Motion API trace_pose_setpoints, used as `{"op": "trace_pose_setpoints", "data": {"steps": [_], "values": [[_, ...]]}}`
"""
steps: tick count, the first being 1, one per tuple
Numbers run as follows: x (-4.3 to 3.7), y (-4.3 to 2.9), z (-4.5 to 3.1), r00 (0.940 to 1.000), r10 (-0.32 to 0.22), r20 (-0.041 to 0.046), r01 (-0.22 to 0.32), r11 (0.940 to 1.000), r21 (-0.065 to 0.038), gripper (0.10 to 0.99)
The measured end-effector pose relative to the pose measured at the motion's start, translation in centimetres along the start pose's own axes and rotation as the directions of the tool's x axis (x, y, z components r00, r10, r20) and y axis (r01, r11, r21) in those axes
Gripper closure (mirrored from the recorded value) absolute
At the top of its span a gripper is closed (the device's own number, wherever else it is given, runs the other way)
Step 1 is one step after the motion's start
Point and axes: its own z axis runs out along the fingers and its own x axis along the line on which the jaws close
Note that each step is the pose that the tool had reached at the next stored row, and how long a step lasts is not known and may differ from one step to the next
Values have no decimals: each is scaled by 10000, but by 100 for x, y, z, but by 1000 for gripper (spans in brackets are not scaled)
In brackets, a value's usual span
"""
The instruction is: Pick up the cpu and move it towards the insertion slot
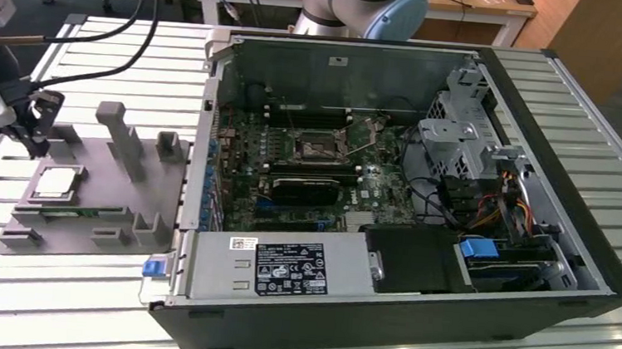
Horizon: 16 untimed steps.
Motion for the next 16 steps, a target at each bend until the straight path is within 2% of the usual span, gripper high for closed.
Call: {"op": "trace_pose_setpoints", "data": {"steps": [5,16], "values": [[42,-2,80,10000,-1,0,1,10000,0,984],[54,-35,261,10000,-1,1,1,10000,1,984]]}}
